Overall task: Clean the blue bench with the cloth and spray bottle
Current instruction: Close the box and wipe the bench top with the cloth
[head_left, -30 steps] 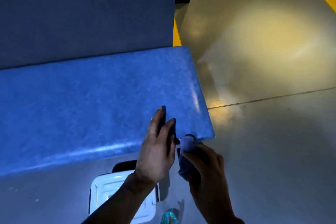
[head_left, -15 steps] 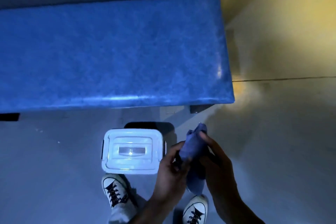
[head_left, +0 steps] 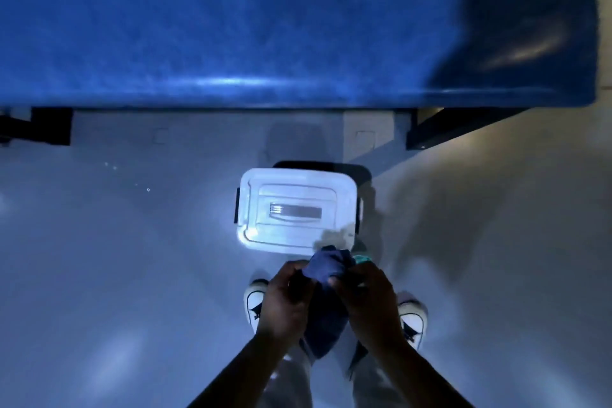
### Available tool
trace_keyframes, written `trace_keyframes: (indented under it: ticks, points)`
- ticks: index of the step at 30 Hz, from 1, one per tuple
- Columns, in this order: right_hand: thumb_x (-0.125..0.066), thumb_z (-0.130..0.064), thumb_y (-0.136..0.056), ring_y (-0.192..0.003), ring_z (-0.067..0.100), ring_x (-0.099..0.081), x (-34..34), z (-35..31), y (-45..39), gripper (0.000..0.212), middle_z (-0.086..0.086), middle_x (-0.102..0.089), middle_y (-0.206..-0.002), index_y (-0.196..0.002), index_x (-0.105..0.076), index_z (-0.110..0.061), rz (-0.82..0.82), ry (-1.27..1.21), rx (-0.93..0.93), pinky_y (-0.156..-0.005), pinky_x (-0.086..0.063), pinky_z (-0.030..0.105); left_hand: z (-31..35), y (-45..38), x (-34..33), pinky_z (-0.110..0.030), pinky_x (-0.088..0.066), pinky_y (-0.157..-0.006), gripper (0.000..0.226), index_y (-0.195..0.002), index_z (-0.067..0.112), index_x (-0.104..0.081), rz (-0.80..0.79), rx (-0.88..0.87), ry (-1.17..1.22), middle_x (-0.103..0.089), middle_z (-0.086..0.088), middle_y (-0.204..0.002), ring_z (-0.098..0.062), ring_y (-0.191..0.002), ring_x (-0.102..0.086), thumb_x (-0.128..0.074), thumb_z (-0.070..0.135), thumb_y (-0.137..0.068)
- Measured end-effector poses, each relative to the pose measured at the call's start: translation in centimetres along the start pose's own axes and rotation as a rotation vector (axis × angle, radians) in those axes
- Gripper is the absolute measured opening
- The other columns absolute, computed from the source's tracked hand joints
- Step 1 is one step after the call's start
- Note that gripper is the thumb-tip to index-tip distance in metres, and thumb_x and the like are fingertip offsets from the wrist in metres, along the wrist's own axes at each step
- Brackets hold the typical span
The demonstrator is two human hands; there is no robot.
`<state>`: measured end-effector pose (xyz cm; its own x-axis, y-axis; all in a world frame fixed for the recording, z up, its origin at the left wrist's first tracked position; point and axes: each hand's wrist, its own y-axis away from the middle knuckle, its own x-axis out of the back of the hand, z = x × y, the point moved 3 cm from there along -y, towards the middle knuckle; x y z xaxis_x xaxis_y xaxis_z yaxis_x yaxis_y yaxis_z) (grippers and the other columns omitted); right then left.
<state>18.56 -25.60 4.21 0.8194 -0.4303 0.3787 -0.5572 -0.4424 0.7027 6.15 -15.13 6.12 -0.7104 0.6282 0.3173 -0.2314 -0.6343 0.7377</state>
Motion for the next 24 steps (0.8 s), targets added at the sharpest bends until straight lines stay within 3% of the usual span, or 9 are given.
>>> trace_keyframes:
  ticks: [2,5,7,9,13,15,17,19,24]
  points:
    - [-0.081,-0.02,-0.082,-0.072,-0.001,-0.065,-3.1,1.6,-0.7,0.025,-0.006,-0.066,-0.074,-0.074,-0.062,-0.033,-0.002,0.02,-0.023,-0.065,-0.044,0.013,-3.4,-1.7,0.7,-0.027,-0.057,-0.078,0.027,-0.099,0.026,-0.069,0.05,0.083,-0.028,-0.076,0.005,-0.09,-0.011,-0.085,-0.071,-0.073,0.032,-0.073]
    - [-0.069,0.005,-0.081,-0.067,-0.01,-0.063,-7.3,5.1,-3.7,0.043,-0.013,-0.059,-0.067,-0.068,-0.057,-0.034,0.017,0.087,0.036,-0.062,-0.042,0.005,-8.4,-5.5,0.4,-0.004,-0.044,-0.06,0.023,-0.101,0.016,-0.071,0.098,0.096,-0.132,-0.067,0.01,-0.08,0.001,-0.071,-0.06,-0.079,0.019,-0.08]
    - [-0.059,-0.008,-0.08,-0.072,-0.001,-0.065,-10.2,7.7,-6.2,0.017,-0.008,-0.067,-0.077,-0.079,-0.065,-0.024,-0.008,0.152,0.038,-0.065,-0.042,0.007,-11.5,-8.3,-0.2,-0.002,-0.041,-0.058,0.014,-0.095,0.017,-0.071,0.09,0.084,-0.211,-0.062,0.012,-0.072,-0.006,-0.066,-0.056,-0.076,0.022,-0.083]
    - [-0.055,-0.02,-0.077,-0.084,0.02,-0.069,-12.6,11.6,-9.2,0.022,0.003,-0.073,-0.09,-0.092,-0.071,-0.015,-0.051,0.185,0.036,-0.07,-0.047,0.023,-14.3,-10.8,-1.1,-0.008,-0.041,-0.057,0.013,-0.089,0.02,-0.068,0.077,0.078,-0.282,-0.062,0.011,-0.068,-0.01,-0.067,-0.057,-0.073,0.031,-0.086]
    - [-0.048,-0.036,-0.079,-0.092,0.025,-0.066,-14.8,16.4,-11.4,0.036,0.006,-0.07,-0.098,-0.103,-0.068,-0.017,-0.159,0.251,0.01,-0.073,-0.044,0.028,-19.0,-13.8,-2.6,-0.022,-0.039,-0.068,0.022,-0.105,0.019,-0.071,0.026,0.04,-0.37,-0.075,-0.002,-0.095,-0.023,-0.092,-0.069,-0.074,0.022,-0.084]
    - [-0.043,-0.037,-0.078,-0.098,0.023,-0.064,-14.3,16.4,-10.4,0.046,0.004,-0.068,-0.106,-0.112,-0.066,-0.019,-0.147,0.207,-0.003,-0.081,-0.049,0.033,-19.4,-13.4,-2.9,-0.021,-0.041,-0.075,0.031,-0.114,0.017,-0.07,0.036,0.022,-0.326,-0.069,0.002,-0.1,-0.017,-0.094,-0.065,-0.074,0.017,-0.084]
    - [-0.052,-0.018,-0.088,-0.095,0.014,-0.063,-12.9,16.4,-7.7,0.028,-0.004,-0.063,-0.101,-0.115,-0.062,-0.019,-0.186,0.213,-0.011,-0.08,-0.047,0.022,-19.3,-11.9,-3.1,-0.023,-0.045,-0.086,0.033,-0.118,0.014,-0.069,0.085,-0.022,-0.323,-0.067,-0.002,-0.111,-0.02,-0.104,-0.062,-0.072,0.014,-0.085]
    - [-0.058,-0.011,-0.093,-0.099,0.011,-0.062,-10.7,17.0,-4.8,0.031,-0.006,-0.06,-0.106,-0.122,-0.059,-0.02,-0.226,0.284,-0.038,-0.083,-0.046,0.017,-18.6,-9.7,-3.5,-0.034,-0.053,-0.093,0.026,-0.113,0.016,-0.07,0.129,-0.086,-0.314,-0.068,-0.006,-0.113,-0.025,-0.106,-0.065,-0.068,0.015,-0.087]
    - [-0.06,-0.025,-0.097,-0.105,0.013,-0.064,-4.2,20.7,-2.1,0.023,0.001,-0.069,-0.116,-0.119,-0.062,-0.02,-0.279,0.408,-0.205,-0.09,-0.051,0.026,-14.6,-5.2,-7.8,-0.036,-0.058,-0.077,0.01,-0.095,0.021,-0.071,-0.049,-0.11,-0.296,-0.073,0.004,-0.089,-0.017,-0.082,-0.071,-0.064,0.026,-0.09]
